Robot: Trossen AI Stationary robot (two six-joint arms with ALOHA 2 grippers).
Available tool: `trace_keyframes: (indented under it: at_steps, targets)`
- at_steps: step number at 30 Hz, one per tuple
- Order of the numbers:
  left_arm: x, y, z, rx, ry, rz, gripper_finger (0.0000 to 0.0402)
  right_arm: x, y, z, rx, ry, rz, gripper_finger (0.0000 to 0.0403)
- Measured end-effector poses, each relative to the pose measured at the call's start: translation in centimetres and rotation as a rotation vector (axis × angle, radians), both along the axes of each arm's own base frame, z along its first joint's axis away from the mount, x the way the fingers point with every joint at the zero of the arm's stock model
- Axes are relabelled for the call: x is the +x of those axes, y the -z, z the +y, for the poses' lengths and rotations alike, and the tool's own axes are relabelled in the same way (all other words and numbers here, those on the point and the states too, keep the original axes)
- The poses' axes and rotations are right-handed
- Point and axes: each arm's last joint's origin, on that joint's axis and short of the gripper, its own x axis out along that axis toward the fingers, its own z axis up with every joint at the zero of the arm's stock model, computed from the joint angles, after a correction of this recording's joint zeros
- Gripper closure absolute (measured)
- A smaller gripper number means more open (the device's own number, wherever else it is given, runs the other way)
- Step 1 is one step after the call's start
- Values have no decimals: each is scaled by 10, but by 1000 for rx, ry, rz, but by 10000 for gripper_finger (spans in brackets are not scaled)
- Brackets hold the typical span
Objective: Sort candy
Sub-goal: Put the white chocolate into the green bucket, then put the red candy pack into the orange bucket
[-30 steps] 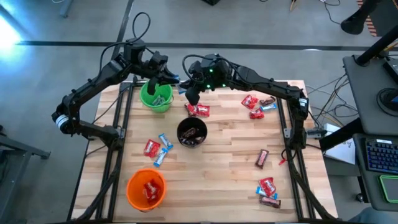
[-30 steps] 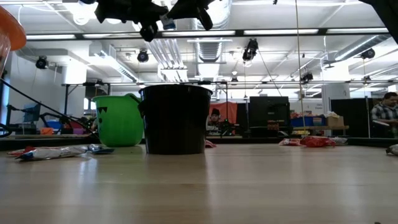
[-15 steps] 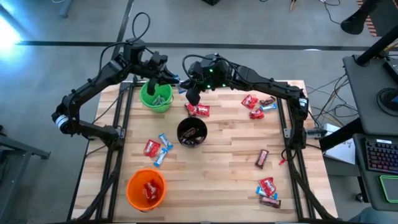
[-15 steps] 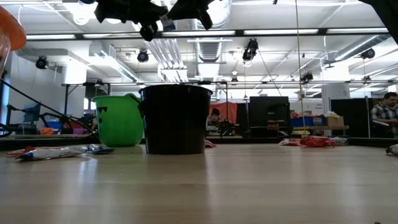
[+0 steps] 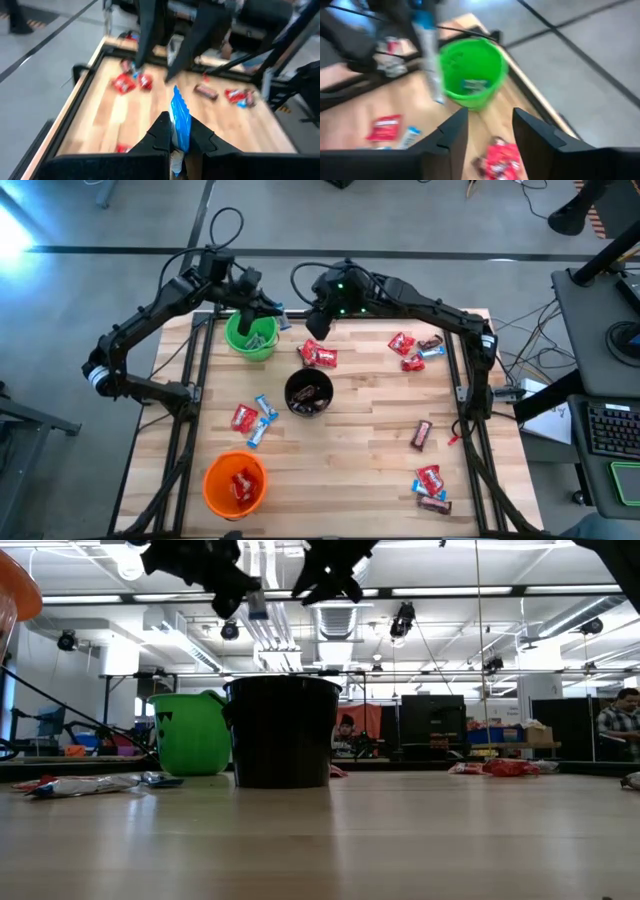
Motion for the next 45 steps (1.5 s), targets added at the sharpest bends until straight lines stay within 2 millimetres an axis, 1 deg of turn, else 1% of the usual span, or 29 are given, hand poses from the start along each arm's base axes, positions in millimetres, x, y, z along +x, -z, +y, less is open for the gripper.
trace_keyframes:
  at_steps: [4,8,13,17,20,23,26,35,39,45]
  targets:
    - [-7,6,0,21,-72,102,401,-9,5,-10,-28,100,80,222]
    - [-15,14,0,21,-131,216,401,-17,10,-18,-10,131,149,203]
    - [-26,24,2,62,-231,392,401,-23,15,-25,15,150,211,198]
    - [-36,26,7,65,-276,448,401,-24,18,-26,15,145,236,197]
    - [-45,28,13,74,-346,500,401,-24,18,-26,15,145,236,197]
    - [-53,29,17,45,-371,510,399,-25,18,-27,8,156,239,197]
    - [-58,30,18,11,-366,500,385,-25,18,-29,5,164,240,197]
    - [-58,30,20,3,-374,503,342,-26,18,-31,6,169,240,197]
    - [-59,31,20,3,-403,523,325,-27,19,-33,6,175,241,197]
    - [-59,32,20,-14,-412,532,293,-33,21,-37,19,183,283,197]
